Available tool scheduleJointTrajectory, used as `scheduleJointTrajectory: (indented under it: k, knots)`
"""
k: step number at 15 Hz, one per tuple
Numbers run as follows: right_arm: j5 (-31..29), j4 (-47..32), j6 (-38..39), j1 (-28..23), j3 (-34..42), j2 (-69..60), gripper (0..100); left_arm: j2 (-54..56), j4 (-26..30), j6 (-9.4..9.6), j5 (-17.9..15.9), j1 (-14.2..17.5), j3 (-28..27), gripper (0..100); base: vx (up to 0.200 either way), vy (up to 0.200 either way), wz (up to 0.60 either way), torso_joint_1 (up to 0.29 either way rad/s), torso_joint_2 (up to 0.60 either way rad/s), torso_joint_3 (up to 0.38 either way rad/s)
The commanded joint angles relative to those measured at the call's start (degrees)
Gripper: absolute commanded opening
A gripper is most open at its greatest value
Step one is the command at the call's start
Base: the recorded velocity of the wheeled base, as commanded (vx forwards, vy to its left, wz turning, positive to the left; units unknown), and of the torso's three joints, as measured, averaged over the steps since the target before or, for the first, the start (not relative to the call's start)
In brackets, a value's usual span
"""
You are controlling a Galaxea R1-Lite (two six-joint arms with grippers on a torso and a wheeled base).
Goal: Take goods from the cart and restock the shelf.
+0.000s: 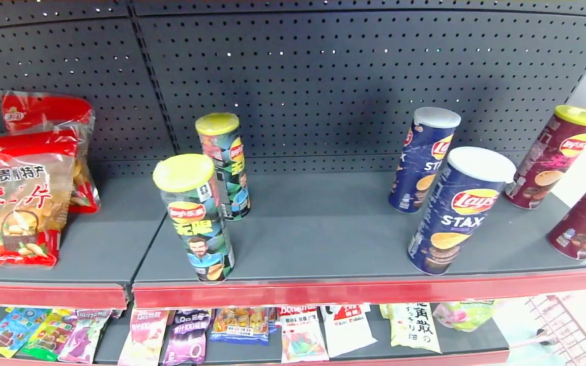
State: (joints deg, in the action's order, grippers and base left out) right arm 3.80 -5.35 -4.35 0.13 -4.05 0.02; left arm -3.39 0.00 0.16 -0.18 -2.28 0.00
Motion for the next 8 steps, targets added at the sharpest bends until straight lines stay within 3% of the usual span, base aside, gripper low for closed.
scheduleJointTrajectory:
  k: [1, 8]
  knots:
    - [-0.02, -0.01, -0.04, 0.04, 0.00, -0.02, 100, -0.21, 0.00, 0.02, 0.01, -0.01, 0.00, 100, 0.000, -0.200, 0.00, 0.002, 0.00, 0.002]
    - [-0.11, -0.01, -0.04, 0.04, 0.00, -0.02, 100, -0.21, 0.00, 0.02, 0.01, -0.01, 0.00, 100, 0.000, -0.200, 0.00, 0.004, 0.00, 0.004]
